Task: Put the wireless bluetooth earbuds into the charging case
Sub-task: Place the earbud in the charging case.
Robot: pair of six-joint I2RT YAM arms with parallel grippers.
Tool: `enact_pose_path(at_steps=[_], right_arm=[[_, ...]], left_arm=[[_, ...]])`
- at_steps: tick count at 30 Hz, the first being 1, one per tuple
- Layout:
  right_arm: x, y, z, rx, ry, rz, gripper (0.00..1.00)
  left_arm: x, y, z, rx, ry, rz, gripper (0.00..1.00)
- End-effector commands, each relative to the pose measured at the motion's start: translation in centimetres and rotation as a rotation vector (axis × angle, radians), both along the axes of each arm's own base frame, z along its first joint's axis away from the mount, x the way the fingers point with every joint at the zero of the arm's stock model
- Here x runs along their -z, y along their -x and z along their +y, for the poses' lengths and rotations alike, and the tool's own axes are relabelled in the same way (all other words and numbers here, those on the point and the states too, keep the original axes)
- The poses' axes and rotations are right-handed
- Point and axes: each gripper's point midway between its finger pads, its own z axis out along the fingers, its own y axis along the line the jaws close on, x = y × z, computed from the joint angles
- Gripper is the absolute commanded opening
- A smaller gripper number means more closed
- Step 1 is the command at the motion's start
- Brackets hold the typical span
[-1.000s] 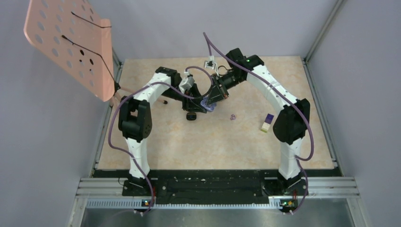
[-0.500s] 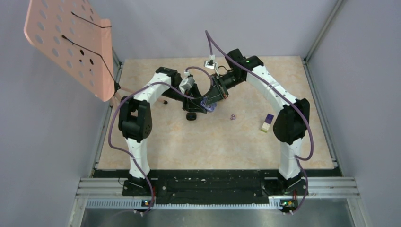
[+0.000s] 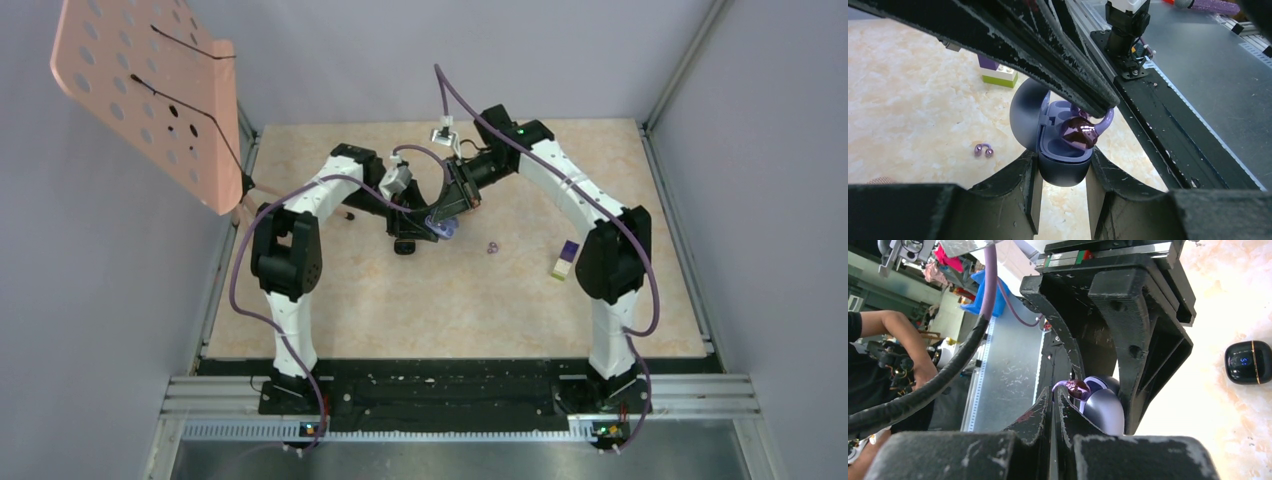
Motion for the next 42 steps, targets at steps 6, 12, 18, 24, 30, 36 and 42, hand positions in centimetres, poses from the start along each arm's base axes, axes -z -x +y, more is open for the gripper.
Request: enact_pose_path(at_steps=[6,12,18,24,30,36,42], right_arm=[[0.5,-0.6,0.2,0.005,-0.012,0.021,0.00],[1.4,-1.5,0.1,0.052,0.033,0.051,0.00],[1.5,-1.6,-0.1,0.057,0.035,0.062,0.00],[1.8,-1.4,-0.4,0.050,0.025,0.086,0.00],[1.8,-1.3,-0.4,0.043,0.015,0.104,0.00],[2.5,-1.7,-0.3,0.072,0.049,0.144,0.00],[2.8,-2.3,-0.5,0.099,0.068,0.137,0.00]], left_arm=[[-3.0,0.5,-0.3,-0.017,0.083,-0.029,0.00],[-2.8,0.7,-0.2,-0.015,0.078,-0.035,0.00],[-2.9,0.7,-0.2,-0.020,0.086,-0.034,0.00],[-3.2,0.6,-0.2,-0.027,0.103,-0.035,0.00],[-3.2,0.6,-0.2,-0.030,0.113,-0.041,0.00],[-3.3,0.7,-0.2,-0.029,0.117,-0.067,0.00],[-3.1,0.9,-0.1,-0.027,0.113,-0.067,0.00]])
